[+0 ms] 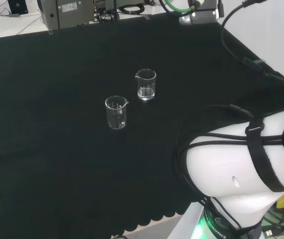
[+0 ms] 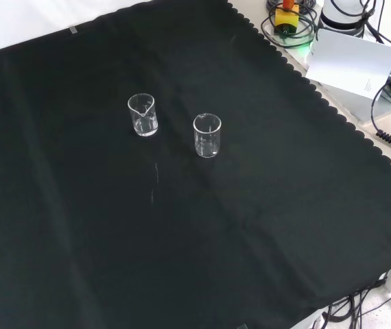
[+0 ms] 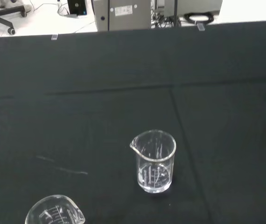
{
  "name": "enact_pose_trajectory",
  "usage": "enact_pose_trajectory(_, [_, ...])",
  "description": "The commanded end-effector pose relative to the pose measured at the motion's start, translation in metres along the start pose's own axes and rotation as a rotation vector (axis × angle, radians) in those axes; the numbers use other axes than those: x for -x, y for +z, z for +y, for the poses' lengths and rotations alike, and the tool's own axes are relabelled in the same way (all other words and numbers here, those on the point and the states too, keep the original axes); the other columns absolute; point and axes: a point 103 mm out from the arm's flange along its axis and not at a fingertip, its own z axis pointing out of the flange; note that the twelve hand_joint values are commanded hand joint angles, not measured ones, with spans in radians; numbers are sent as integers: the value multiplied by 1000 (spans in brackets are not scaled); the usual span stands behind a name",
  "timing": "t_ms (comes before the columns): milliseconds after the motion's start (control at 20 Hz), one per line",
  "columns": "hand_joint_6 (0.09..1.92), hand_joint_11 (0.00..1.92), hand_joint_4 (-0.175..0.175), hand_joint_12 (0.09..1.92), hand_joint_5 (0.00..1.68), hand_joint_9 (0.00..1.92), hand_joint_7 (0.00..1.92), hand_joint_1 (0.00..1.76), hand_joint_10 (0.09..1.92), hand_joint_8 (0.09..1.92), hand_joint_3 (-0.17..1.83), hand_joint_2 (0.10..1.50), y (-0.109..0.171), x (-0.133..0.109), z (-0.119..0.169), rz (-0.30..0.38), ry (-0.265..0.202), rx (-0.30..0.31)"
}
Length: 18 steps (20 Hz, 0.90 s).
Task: Pick up the beaker on the right.
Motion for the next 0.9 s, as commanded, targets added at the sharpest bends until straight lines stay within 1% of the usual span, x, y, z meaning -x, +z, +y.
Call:
enact_pose_trajectory(50, [87, 0, 22, 1356, 296, 312, 98, 553, 498, 455, -136, 1215, 57, 20, 53, 85, -12, -35])
enact_pose_trajectory(150, [87, 0, 21, 1371, 298, 293, 102, 598, 564, 463, -166, 1200, 71, 27, 72, 114, -30, -47])
enact_pose_trajectory(250, [87, 0, 21, 1380, 299, 289, 106, 624, 589, 468, -174, 1180, 86, 35, 88, 150, -41, -60])
enact_pose_trajectory(450, [87, 0, 21, 1387, 300, 287, 110, 655, 607, 473, -175, 1142, 110, 47, 117, 193, -48, -91])
enact_pose_trajectory(600, [87, 0, 20, 1388, 299, 288, 112, 690, 615, 476, -175, 1107, 125, 55, 136, 228, -56, -86])
enact_pose_trajectory(700, [87, 0, 20, 1388, 300, 280, 113, 712, 614, 478, -175, 1091, 135, 58, 148, 240, -70, -97])
enact_pose_trajectory(900, [87, 0, 21, 1277, 277, 178, 68, 730, 593, 462, -175, 1068, 158, 61, 166, 259, -104, -141])
